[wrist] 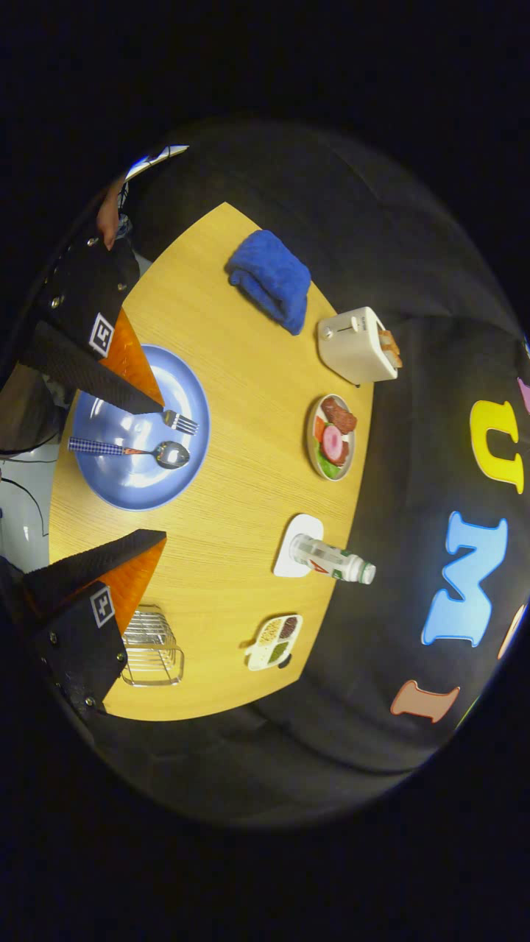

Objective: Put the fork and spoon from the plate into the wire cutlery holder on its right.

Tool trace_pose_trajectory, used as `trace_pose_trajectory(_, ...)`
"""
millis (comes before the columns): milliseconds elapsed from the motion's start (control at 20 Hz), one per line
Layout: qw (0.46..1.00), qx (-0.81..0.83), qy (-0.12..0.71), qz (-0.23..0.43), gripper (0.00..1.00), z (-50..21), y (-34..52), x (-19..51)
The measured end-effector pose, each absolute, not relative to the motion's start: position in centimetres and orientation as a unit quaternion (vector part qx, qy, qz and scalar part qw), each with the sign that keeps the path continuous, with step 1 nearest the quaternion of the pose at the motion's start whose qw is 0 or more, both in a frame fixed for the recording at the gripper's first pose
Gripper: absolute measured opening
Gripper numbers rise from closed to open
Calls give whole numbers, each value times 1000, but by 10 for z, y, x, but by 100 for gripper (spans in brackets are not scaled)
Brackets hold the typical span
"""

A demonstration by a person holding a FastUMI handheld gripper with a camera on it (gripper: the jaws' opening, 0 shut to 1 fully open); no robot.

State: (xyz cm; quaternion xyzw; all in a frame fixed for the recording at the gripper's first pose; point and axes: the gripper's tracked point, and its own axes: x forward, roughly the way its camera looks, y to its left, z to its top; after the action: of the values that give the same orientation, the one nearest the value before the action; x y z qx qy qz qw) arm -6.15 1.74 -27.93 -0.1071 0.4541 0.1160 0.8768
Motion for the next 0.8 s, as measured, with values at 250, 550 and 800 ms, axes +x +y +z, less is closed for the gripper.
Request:
trace_pose_trajectory(250, 826, -119, 535, 132, 97, -323, 19, -85)
trace_pose_trajectory(550, 783, -149, 588, 139, 97, -355, 15, -96)
trace_pose_trajectory(800, 755, -168, 618, 140, 96, -368, 12, -99)
